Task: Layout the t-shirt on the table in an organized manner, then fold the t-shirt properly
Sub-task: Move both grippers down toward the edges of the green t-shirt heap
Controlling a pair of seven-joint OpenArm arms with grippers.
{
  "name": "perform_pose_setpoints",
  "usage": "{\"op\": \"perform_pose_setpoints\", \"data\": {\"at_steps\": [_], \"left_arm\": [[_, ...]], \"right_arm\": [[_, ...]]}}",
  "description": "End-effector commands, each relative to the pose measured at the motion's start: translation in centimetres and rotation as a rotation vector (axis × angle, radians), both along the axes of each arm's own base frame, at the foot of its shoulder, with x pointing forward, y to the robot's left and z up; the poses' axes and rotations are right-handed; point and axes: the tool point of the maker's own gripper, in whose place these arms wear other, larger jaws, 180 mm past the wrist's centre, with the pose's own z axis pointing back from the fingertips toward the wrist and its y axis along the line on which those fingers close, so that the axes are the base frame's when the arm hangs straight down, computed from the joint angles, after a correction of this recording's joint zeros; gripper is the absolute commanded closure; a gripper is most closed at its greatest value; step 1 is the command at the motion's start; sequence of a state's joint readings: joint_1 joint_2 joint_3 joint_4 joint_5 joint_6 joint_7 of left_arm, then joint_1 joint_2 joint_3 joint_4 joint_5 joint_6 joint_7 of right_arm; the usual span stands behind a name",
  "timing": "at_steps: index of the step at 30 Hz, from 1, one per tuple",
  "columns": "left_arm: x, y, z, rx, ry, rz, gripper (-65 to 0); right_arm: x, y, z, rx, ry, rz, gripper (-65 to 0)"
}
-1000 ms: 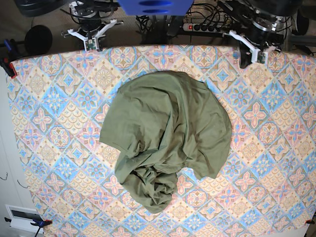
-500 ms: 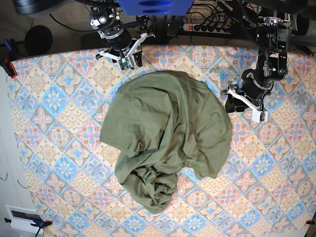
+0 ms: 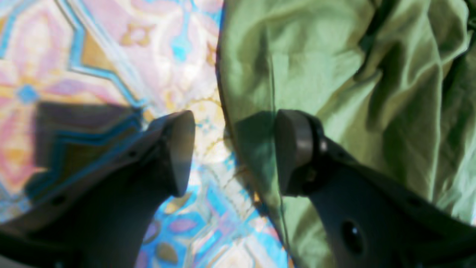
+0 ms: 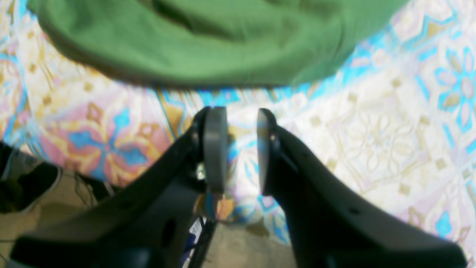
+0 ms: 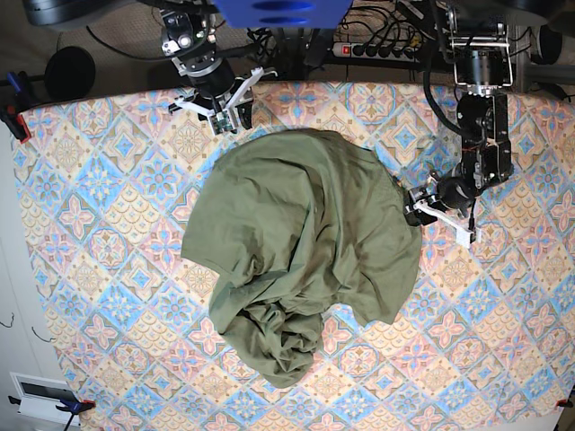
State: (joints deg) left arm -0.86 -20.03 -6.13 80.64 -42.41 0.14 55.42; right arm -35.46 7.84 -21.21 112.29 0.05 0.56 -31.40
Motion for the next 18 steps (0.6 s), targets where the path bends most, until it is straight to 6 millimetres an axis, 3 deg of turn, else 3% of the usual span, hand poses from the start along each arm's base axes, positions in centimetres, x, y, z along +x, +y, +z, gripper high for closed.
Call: {"op": "perform_pose_setpoints", "data": {"at_steps": [1,7,10,12,16,18], "left_arm": [[1.0,0.0,0.8,-0.01,-0.028,0.002,-34.1],[0.0,-5.2,-1.3,-0.028,0.032,-0.145,-32.2],[-1.0,-8.3,-1.6,-0.035,0.012,-0.307,-18.2],[-1.4,-9.5,-1.0,-0.042,-0.022,-0.381,-1.9],[-3.7,-10.6,-0.1,-0.046,-0.052,-0.426,0.0],[-5.0,-10.2,0.8,-0.037,-0.078,-0.427,0.0]], "right_arm": [[0.6,0.2,0.9,0.015,-0.042,-0.001,-13.8],[1.0,0.2,1.1,0.015,-0.051,-0.001,-13.8],[1.0,0.1,1.1,0.014,-0.051,-0.003,-13.8],[1.1,-0.2,1.1,0.008,-0.053,-0.01,-13.8],[1.7,-2.2,0.9,-0.022,-0.057,-0.053,-13.8],[2.0,-3.0,1.0,-0.034,-0.063,-0.07,-13.9]]}}
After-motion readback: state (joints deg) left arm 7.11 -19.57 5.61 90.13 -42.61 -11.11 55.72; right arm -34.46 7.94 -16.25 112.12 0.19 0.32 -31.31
